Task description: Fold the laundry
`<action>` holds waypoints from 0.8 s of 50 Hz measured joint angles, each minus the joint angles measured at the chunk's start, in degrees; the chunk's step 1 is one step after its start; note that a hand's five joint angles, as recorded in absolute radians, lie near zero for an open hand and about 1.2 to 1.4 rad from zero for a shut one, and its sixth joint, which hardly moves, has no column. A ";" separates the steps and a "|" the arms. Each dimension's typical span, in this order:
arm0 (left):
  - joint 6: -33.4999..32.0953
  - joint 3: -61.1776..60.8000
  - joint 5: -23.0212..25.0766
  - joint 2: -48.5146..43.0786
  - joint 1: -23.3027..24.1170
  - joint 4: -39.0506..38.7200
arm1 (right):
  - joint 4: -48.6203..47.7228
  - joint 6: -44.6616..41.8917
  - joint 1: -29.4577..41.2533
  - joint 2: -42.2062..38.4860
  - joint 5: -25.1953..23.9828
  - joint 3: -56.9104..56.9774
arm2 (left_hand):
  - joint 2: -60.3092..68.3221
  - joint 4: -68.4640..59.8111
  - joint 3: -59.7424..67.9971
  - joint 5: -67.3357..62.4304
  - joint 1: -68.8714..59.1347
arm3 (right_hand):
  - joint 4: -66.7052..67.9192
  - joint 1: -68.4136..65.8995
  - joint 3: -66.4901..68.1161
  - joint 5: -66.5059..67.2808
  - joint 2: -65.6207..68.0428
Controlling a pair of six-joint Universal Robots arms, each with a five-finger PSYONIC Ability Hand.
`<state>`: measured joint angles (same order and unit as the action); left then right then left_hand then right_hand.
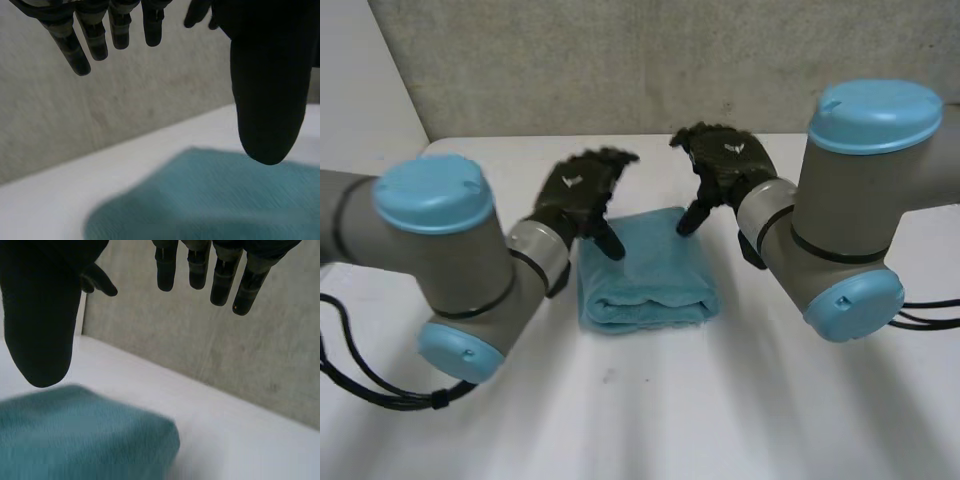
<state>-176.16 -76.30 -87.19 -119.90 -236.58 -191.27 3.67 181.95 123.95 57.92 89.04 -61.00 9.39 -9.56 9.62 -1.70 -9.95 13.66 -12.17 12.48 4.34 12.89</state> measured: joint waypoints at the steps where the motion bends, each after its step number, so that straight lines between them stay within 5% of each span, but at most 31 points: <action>1: 0.09 0.43 -0.08 -1.12 0.32 0.54 | 0.51 -0.02 -0.34 -1.44 -0.16 0.30 | 0.00 0.00 0.00 0.00 0.00 | 0.00 0.00 0.00 0.00 0.00; 12: -0.58 0.48 -3.71 -9.32 -0.06 5.30 | 6.06 -0.91 -1.07 -14.95 -1.06 4.86 | 0.00 0.00 0.00 0.27 0.00 | 0.00 0.00 0.00 0.00 0.00; 20: -0.84 -1.05 -4.74 -8.16 -1.73 8.58 | 8.77 -1.78 -2.02 -16.07 -1.45 7.83 | 0.00 0.00 0.00 0.29 0.00 | 0.00 0.01 0.00 -0.21 0.00; 30: -0.72 0.53 -4.23 7.86 -2.25 11.80 | 8.00 -1.51 -5.68 2.15 -1.09 6.89 | 0.00 0.00 0.00 0.30 0.00 | 0.00 0.01 0.00 -0.22 0.00; 40: -0.95 3.15 -3.54 23.45 -11.69 17.76 | 4.82 -4.02 -13.97 21.04 3.84 -2.63 | -0.01 0.00 0.00 0.30 0.00 | 0.00 0.01 0.00 -0.22 0.00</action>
